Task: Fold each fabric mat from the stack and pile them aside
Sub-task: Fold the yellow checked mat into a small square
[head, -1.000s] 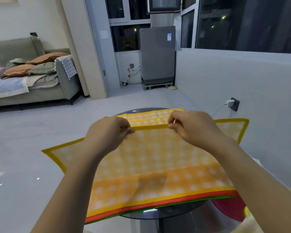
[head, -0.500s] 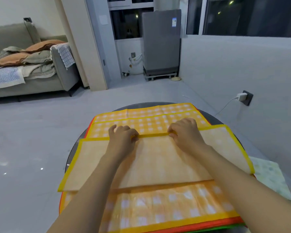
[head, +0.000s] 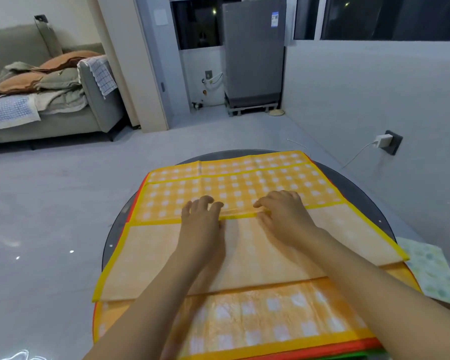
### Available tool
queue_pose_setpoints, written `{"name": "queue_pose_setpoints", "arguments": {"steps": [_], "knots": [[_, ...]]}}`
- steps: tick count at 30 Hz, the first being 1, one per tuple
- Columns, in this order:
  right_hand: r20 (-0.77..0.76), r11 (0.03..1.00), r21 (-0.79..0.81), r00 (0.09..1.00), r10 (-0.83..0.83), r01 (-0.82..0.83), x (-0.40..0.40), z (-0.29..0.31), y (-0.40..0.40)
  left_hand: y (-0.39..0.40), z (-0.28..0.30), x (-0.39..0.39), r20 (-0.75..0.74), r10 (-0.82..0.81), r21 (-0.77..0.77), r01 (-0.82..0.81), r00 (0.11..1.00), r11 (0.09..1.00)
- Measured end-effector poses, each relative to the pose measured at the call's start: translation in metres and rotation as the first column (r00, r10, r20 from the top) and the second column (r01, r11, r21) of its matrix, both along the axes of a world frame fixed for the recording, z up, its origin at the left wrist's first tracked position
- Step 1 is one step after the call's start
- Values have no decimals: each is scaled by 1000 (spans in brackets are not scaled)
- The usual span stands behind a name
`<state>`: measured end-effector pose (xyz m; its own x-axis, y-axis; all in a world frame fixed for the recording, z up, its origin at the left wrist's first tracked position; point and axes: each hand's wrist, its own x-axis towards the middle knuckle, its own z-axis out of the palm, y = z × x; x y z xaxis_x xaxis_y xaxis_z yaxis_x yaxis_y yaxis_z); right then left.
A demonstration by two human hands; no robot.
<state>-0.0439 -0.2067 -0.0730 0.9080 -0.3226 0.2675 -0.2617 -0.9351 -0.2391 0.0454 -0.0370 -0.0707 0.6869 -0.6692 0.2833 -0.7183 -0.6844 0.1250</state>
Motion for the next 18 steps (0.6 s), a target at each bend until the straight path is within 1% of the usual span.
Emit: {"name": "queue_pose_setpoints", "arguments": {"steps": [2,3,4,6,8,11,14,18], "knots": [[27,999,16,998,50,-51,-5,1,15,0,0,-20,-95,-33,-47,29,995,998],[27,997,17,997,69,-69,-9,-2,23,1,-1,-29,-163,-39,-36,34,986,999],[14,996,18,997,82,-82,-13,-5,31,2,-4,-37,-222,-37,1,38,974,999],[-45,995,16,994,99,-98,-21,-15,45,7,-13,-46,-291,-17,92,46,957,995],[-147,995,18,985,95,-94,-29,-23,54,12,-21,-48,-303,3,137,41,953,990],[-247,993,57,962,115,-104,-38,-28,55,16,-28,-50,-263,33,160,9,964,987],[-295,993,43,949,115,-107,-48,-26,42,16,-30,-51,-255,63,175,-18,965,984],[-302,1000,25,953,-10,19,-67,-27,8,16,-29,-51,-254,74,190,-25,964,981]]}}
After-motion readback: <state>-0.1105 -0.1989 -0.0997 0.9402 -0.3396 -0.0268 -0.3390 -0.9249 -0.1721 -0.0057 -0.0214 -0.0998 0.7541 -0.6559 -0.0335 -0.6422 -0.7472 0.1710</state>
